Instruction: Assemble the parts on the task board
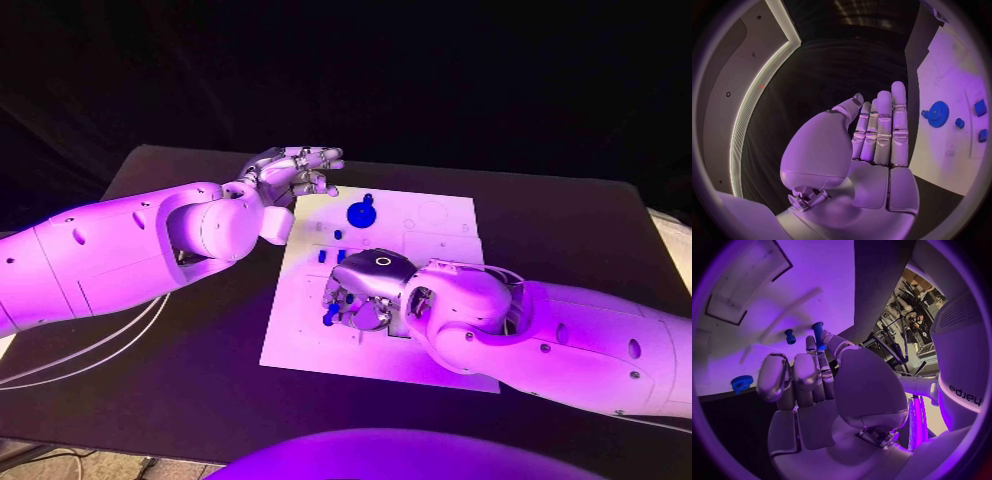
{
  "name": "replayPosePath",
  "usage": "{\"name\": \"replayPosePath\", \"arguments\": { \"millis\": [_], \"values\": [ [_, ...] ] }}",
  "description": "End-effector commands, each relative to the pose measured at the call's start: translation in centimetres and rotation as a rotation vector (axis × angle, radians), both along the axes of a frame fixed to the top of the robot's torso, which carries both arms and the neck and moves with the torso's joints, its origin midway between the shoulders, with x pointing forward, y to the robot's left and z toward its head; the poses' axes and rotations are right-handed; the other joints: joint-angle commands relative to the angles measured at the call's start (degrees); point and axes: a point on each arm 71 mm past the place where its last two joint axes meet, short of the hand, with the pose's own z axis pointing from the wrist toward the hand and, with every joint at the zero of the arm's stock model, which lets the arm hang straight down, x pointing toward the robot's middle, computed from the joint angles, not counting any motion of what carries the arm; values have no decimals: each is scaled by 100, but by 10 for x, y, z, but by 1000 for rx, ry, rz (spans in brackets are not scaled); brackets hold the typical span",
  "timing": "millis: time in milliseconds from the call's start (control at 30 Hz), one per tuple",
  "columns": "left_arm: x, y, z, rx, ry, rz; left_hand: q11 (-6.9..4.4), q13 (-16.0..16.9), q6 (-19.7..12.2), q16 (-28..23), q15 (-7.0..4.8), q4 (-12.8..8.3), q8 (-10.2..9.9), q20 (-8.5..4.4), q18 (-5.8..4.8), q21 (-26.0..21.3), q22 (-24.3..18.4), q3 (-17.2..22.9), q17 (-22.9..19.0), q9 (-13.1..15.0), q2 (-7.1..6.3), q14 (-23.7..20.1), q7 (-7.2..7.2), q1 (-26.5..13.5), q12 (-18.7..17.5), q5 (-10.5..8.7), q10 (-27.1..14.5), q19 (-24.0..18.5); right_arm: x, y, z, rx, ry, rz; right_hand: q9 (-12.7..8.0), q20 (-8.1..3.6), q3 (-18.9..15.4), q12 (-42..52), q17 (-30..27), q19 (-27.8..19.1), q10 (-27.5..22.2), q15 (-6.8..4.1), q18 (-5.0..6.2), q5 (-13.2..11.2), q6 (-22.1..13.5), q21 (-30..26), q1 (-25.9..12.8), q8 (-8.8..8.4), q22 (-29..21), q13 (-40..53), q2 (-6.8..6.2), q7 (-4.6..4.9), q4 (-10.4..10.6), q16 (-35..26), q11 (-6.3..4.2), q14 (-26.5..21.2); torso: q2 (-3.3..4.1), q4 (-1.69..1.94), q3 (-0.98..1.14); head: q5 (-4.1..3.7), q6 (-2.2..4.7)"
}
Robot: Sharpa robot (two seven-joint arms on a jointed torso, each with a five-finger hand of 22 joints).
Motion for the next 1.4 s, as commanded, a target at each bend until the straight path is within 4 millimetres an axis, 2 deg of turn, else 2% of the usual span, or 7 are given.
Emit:
{"name": "replayPosePath", "arguments": {
  "millis": [33, 667, 800, 867, 1100, 1233, 1400],
  "values": [
    [-1, -2, 1, -8, -12, -17, 1, 5, -25, 37, -1, -5, 34, -3, 108, -37, -8, -43, -6, -9, 33, -39, -7, 29, 29, -18, -28, 37, 0, 1, -2, -16, -7, 15, 10, 9, 15, -15, -8, -6, 20, 10, -80, 19, 32, 25, -9, 27, -8, -1, 46, 11, 4, 18, 10, 129, 2, 4, 0, -4, 1],
    [-1, -2, 2, -8, -11, -19, 1, 5, -25, 37, -1, -5, 34, -3, 108, -37, -8, -43, -6, -9, 33, -39, -7, 29, 29, -18, -28, 37, -2, 9, -5, -53, 10, 31, -13, 35, -51, -126, -25, -28, -49, 41, -77, 17, -63, 19, -132, -45, -22, -7, -52, 54, 48, 17, 52, 114, 1, 0, 0, -10, -16],
    [-1, -2, 2, -8, -10, -20, 1, 5, -25, 37, -1, -5, 34, -3, 108, -37, -8, -43, -6, -9, 33, -39, -7, 29, 29, -18, -28, 37, -1, 8, -5, -43, 5, 19, -85, 79, -119, -237, -29, -46, -280, 105, -74, 90, -366, 11, -202, -75, -40, -17, -172, 126, 65, 25, 124, 106, 2, 1, 0, -16, -22],
    [-1, -2, 2, -8, -9, -20, 1, 5, -25, 37, -1, -5, 34, -3, 108, -37, -8, -43, -6, -9, 33, -39, -7, 29, 29, -18, -28, 37, 0, 7, -4, -36, 1, 9, -135, 121, -183, -240, -44, -61, -499, 148, -69, 122, -707, 1, -219, -75, -59, -14, -233, 176, 60, 22, 177, 94, -3, 0, 0, -23, -12],
    [-1, -2, 1, -7, -8, -24, 1, 5, -25, 37, -1, -5, 34, -3, 108, -37, -8, -43, -6, -9, 33, -39, -7, 29, 29, -18, -28, 37, 2, 4, -2, 2, -16, -10, -125, 223, -564, -215, -181, -170, -1332, 233, -37, 126, -1367, -107, -214, -59, -239, -1, -283, 256, 29, -61, 294, 35, -2, -4, 1, -34, 8],
    [-1, -2, 1, -8, -8, -26, 1, 5, -25, 37, -1, -5, 34, -3, 108, -37, -8, -43, -6, -9, 33, -39, -7, 29, 29, -18, -28, 37, 0, 3, 3, 69, -38, 0, -116, 243, -781, -131, -220, -195, -1522, 265, -21, 143, -1451, -138, -173, -54, -290, 14, -270, 304, 14, -82, 329, 20, 1, -5, 6, -44, 15],
    [-1, -3, 1, -3, -12, -30, 2, 4, -29, 41, -1, -8, 39, -4, 107, -41, -12, -50, -12, -10, 36, -43, -6, 36, 38, -18, -34, 39, -7, -4, 13, 161, -54, 19, -99, 251, -964, 44, -215, -176, -1479, 267, -22, 220, -1366, -128, -119, -32, -280, 32, -237, 317, -1, -65, 328, 23, -17, -18, 12, -89, 84]
  ]
}}
